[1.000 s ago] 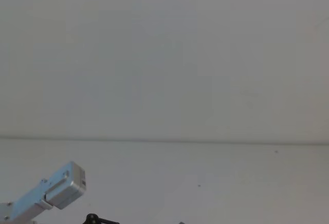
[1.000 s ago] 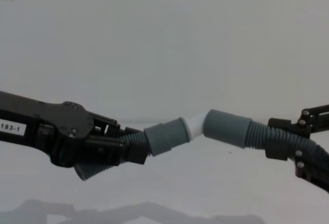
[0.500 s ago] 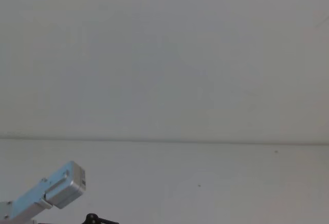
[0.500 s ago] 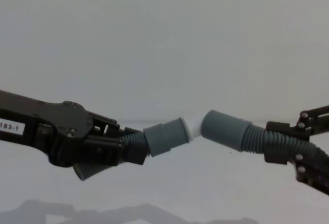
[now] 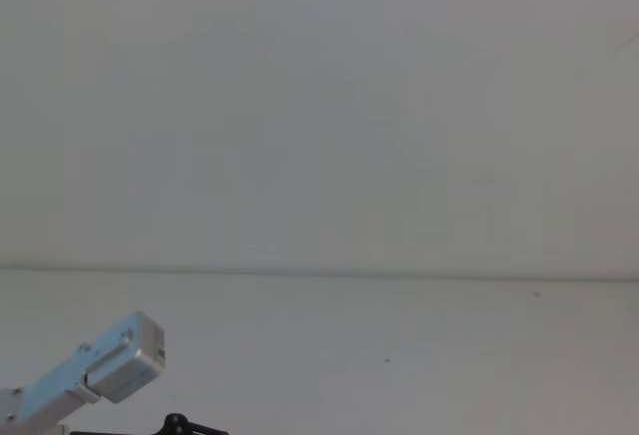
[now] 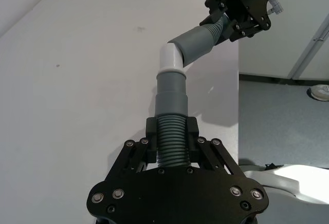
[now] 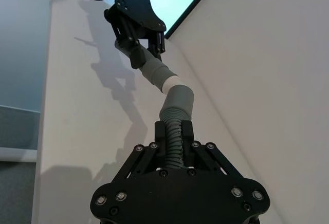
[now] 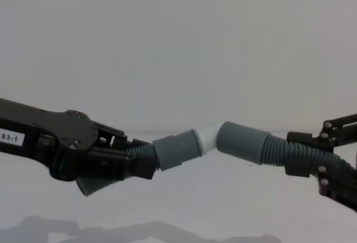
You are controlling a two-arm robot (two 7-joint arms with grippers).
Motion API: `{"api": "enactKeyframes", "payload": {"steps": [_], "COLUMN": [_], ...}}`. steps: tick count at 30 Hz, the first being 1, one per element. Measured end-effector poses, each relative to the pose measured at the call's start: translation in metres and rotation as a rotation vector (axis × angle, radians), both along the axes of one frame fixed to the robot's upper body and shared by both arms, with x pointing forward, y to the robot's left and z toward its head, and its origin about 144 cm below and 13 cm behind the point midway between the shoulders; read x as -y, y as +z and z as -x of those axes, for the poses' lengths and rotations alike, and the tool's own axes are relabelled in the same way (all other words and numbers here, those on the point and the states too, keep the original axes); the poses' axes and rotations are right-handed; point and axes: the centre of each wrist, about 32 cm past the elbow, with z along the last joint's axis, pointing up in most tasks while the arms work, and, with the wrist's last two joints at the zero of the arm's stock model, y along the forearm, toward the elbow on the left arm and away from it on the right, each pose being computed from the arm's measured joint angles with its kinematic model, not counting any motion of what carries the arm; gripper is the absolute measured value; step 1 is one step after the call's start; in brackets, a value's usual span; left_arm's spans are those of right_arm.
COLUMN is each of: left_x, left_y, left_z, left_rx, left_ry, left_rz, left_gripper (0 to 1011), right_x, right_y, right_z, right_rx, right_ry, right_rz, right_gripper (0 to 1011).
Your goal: Use both hands to pick up one end of the pipe from the table, align the ends, and insert them.
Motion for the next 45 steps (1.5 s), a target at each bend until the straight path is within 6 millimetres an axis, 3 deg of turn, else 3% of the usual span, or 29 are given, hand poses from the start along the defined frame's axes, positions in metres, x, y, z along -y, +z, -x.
{"api": "enactKeyframes", "payload": {"steps": [45], "left_x": [-0.002], "left_y": [0.003], "left_z": [-0.011], "left_rx": [-0.013], "left_ry": [-0.051], "left_rz": [-0.042], "left_gripper": [293], "right_x": [-0.001], "right_y": [0.000], "right_z": [-0.001], "right_rx": [-0.017], "right_ry": [-0.011], "right_rz": [-0.003], "right_gripper": [153]}}
